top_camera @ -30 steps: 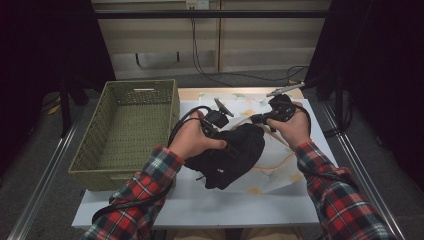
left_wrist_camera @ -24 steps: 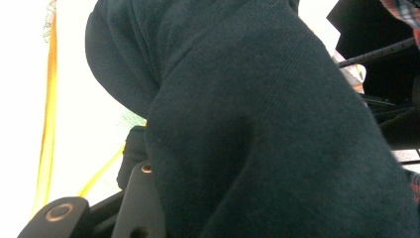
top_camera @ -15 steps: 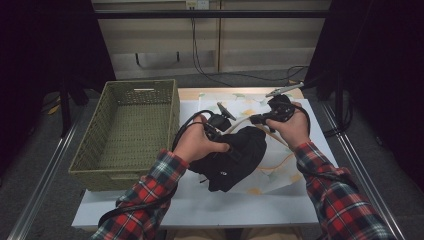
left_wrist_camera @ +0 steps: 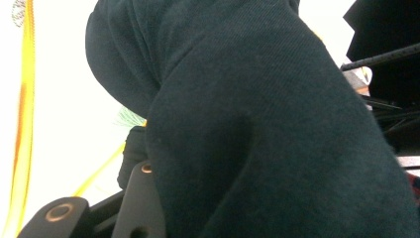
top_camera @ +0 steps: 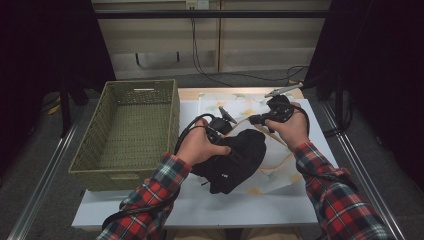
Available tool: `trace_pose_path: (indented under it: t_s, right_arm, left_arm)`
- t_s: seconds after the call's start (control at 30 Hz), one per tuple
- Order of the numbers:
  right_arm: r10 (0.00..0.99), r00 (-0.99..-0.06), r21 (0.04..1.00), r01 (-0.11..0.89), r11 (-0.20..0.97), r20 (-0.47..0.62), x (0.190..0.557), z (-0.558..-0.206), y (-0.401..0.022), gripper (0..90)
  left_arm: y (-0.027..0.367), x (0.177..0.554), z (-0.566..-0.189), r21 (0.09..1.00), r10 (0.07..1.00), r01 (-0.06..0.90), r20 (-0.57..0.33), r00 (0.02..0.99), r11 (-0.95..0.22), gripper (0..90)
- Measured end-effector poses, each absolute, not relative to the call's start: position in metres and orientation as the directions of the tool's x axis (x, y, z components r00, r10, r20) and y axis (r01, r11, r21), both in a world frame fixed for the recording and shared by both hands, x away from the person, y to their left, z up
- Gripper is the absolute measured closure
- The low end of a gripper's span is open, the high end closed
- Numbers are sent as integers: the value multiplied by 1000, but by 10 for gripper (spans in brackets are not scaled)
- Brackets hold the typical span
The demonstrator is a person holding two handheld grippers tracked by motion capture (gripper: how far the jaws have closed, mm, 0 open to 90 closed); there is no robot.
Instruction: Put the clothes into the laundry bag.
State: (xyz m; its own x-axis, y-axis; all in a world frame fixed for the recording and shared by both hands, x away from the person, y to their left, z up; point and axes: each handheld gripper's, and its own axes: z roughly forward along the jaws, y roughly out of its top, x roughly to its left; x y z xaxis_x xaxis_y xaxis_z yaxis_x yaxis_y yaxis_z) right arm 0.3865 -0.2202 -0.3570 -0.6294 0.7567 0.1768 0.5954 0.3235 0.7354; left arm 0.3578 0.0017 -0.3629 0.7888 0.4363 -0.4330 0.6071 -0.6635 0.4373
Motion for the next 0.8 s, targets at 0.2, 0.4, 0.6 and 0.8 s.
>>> trace_pose_path:
  t_s: [0.2,0.4,0.6,0.8]
  right_arm:
    - [756,-631,736,594,325,174,386,-355,-219,900]
    - [756,-631,736,593,326,174,385,-355,-218,900]
    - [757,-629,736,594,324,175,384,-353,-217,900]
    - [750,-639,739,587,330,172,385,-352,-216,900]
  left_arm:
    - [-2,359,-365,438,449,615,-429,784,-656,583]
    - [-5,362,-370,438,470,628,-422,775,-643,582]
    - [-7,364,-375,437,498,644,-409,764,-628,581]
    - [-8,366,-379,433,512,653,-406,756,-621,580]
